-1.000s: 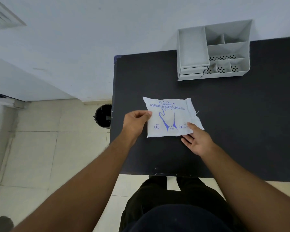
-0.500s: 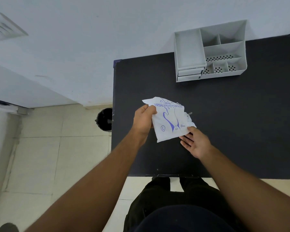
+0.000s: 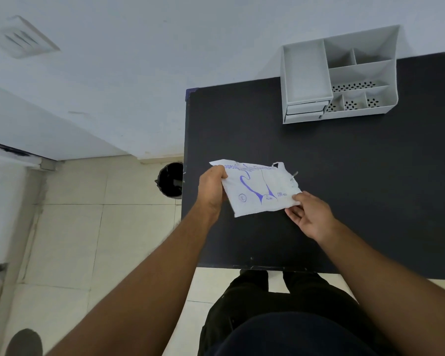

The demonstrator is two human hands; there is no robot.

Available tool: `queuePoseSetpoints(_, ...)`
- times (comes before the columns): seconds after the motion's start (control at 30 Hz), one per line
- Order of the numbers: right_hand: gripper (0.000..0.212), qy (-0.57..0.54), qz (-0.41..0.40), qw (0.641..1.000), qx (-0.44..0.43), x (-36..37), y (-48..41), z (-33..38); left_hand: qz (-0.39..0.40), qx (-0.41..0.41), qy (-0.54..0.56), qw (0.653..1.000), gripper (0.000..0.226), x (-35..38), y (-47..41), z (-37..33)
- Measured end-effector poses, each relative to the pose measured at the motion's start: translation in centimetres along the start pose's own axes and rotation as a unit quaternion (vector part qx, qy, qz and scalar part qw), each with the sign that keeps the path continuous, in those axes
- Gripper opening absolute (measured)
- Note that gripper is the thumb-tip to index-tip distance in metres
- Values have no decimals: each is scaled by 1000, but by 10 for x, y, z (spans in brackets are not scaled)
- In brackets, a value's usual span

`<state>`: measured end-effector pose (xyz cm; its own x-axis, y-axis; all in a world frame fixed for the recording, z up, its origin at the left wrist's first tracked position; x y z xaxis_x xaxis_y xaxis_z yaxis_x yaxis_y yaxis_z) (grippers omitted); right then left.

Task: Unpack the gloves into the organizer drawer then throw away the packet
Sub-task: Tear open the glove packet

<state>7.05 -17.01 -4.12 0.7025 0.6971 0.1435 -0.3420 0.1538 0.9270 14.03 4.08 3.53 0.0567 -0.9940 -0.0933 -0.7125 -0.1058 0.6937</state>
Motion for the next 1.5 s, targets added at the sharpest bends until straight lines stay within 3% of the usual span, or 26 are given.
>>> queuePoseSetpoints(0.17,41,170,32,983,-55,-3,1,-7,-103,-33,-128,986,14,-33,-19,24)
queuePoseSetpoints(0.3,35,256,44,963,-70,-1,5,-14,-90,-81,-176,977,36,-48,-26,40)
queuePoseSetpoints(0.4,19,252,79,964,-40,4,11,-21,-129,-1,-268,955,59,-47,-22,50)
queuePoseSetpoints(0.5,16,248,106,963,-14,9,16,-26,-158,130,-386,900,63,-37,-12,62)
queuePoseSetpoints(0.63,11,237,113,965,-11,16,19,-31,-72,258,-490,830,53,-6,3,75)
queuePoseSetpoints(0.77,16,238,108,965,-27,18,19,-33,25,250,-541,803,62,17,8,90)
queuePoseSetpoints(0.87,16,225,92,969,-36,20,16,-32,34,248,-575,779,68,23,9,96)
queuePoseSetpoints(1.0,12,203,90,974,-40,25,15,-29,-24,258,-549,795,53,27,12,93)
queuePoseSetpoints(1.2,8,172,51,983,-29,31,15,-23,-23,241,-532,812,24,20,15,94)
queuePoseSetpoints(1.43,9,185,70,980,-5,32,18,-18,-34,200,-504,839,17,11,12,95)
queuePoseSetpoints(1.5,7,194,70,978,-26,31,18,-19,-26,154,-491,857,15,14,12,93)
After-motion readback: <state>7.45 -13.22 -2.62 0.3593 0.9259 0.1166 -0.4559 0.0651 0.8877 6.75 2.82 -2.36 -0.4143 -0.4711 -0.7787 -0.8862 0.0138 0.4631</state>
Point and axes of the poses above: each hand's wrist, its own y-axis away from the middle knuckle, its own x-axis out of the palm, z = x × y, the point moved 1 cm from there along -y, towards the middle knuckle, and after that the axes turned 2 degrees about -y, right-handed, at the moved point
